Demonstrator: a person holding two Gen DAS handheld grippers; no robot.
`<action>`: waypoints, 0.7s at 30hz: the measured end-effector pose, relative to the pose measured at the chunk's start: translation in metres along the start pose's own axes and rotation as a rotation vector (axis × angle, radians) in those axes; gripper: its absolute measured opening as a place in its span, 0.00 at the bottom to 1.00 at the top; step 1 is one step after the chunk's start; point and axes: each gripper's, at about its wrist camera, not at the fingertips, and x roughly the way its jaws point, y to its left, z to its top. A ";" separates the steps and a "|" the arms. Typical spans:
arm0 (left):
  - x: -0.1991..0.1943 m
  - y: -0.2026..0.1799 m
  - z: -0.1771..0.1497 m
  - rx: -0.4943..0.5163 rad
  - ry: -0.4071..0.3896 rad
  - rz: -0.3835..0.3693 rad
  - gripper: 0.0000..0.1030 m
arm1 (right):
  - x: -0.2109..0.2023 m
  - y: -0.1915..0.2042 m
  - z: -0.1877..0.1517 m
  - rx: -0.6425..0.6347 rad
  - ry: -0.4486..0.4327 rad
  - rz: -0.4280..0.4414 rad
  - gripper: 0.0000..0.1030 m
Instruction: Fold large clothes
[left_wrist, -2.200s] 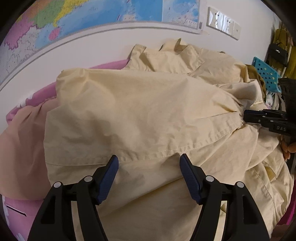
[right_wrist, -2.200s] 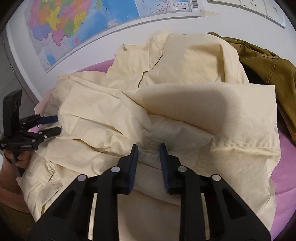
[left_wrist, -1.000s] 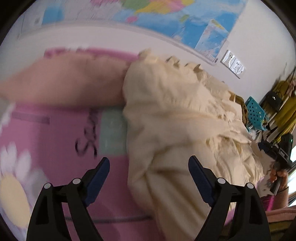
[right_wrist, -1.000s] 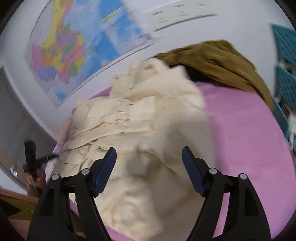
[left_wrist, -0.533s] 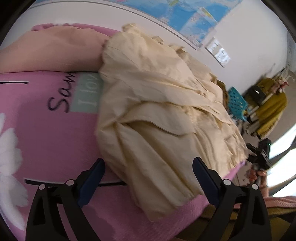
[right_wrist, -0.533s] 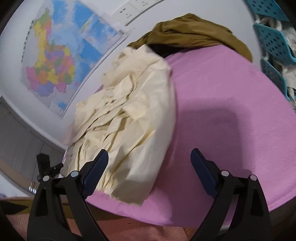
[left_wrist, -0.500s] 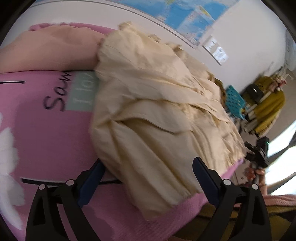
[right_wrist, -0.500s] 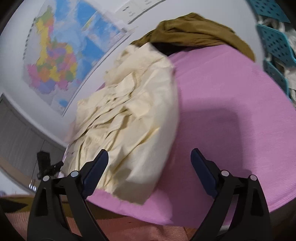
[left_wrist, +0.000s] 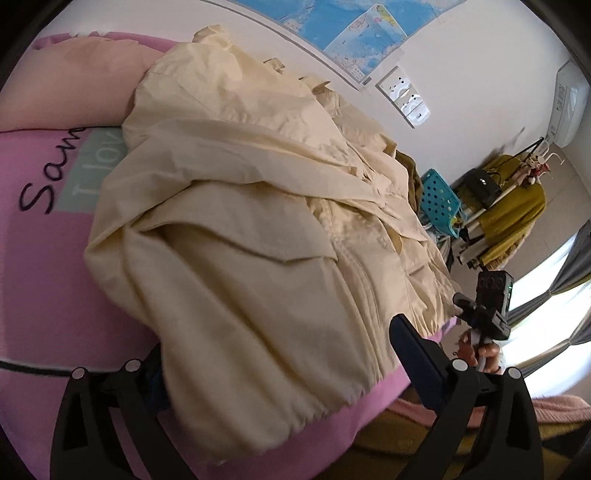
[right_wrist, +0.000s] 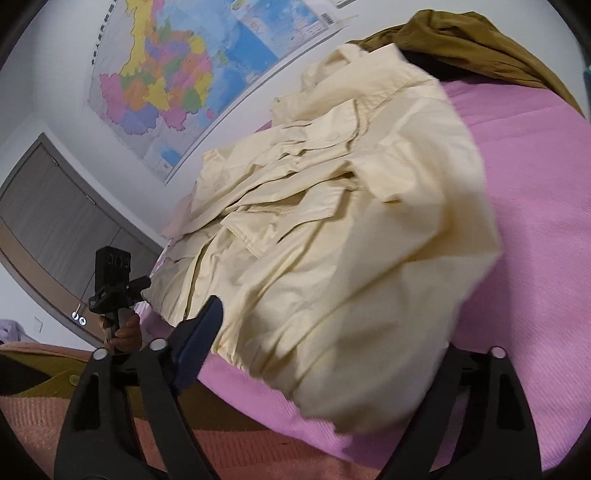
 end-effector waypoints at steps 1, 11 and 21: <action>0.003 -0.003 0.001 0.000 -0.005 0.020 0.81 | 0.002 0.000 0.000 0.012 -0.001 0.010 0.67; -0.031 0.004 0.007 -0.075 -0.065 0.044 0.19 | -0.030 0.012 0.000 0.081 -0.097 0.193 0.16; -0.106 -0.016 -0.006 -0.011 -0.111 -0.047 0.17 | -0.092 0.068 -0.019 -0.004 -0.181 0.244 0.15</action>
